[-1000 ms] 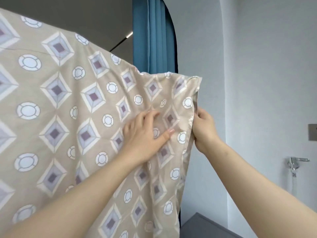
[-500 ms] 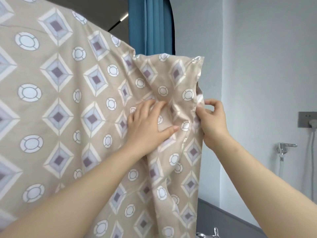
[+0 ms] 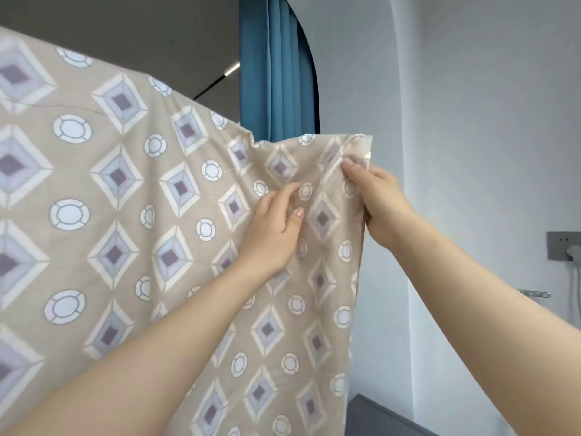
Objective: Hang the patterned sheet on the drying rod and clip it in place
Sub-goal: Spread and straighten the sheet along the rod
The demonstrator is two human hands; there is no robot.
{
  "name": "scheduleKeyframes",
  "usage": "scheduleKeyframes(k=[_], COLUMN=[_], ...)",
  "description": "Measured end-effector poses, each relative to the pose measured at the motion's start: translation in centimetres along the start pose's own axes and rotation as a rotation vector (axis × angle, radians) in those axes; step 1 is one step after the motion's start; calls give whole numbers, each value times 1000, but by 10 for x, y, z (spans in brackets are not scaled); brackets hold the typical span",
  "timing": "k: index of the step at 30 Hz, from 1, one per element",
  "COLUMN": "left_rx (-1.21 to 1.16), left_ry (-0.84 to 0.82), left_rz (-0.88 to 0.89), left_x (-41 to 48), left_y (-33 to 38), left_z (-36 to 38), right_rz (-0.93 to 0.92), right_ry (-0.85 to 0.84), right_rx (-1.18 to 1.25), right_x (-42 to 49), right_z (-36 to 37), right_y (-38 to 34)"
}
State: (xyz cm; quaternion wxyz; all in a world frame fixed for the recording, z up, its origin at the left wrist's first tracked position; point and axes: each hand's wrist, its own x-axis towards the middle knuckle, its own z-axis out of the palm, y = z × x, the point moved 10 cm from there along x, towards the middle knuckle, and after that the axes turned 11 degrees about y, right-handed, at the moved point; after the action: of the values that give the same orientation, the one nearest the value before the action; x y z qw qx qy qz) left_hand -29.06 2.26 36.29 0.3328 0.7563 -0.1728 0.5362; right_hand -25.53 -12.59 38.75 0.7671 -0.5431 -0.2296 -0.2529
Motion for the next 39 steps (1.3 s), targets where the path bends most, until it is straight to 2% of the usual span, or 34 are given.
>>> scheduleKeyframes(k=[3,6,11,15,18,21,24,26,29,31,34,36,39], left_rx=[25,65,113,194,356,468,585,685,791,815,853,861,878], left_ry=[13,-10,36,78,73,51,100,144,215,269,342,375,393], left_rz=[40,67,155,206,334,358,429,503,509,501,513,485,433], left_x=[25,46,70,72,65,59,53,50,51,50,46,45,41], left_y=[11,20,36,37,40,32,33,37,32,30,35,37,31], left_z=[-13,-18,-35,-47,-46,-46,-58,-68,-91,-108,-126,-139,-157], right_rz=[68,82,25,81,106,173,162,95,-15,-11,120,244,396], right_ry=[60,23,366,388,399,378,451,486,427,416,398,316,127], right_rx=[101,-12,124,-61,-111,-115,-82,-198,-502,-542,-346,-207,-137], right_x=[21,29,54,62,66,66,66,69,76,78,76,71,38], right_z=[-5,1,-40,-44,-42,-33,-36,-41,-35,-27,-7,19,72], right_y=[-17,-26,-41,-17,-3,19,26,21,8,9,31,59,98])
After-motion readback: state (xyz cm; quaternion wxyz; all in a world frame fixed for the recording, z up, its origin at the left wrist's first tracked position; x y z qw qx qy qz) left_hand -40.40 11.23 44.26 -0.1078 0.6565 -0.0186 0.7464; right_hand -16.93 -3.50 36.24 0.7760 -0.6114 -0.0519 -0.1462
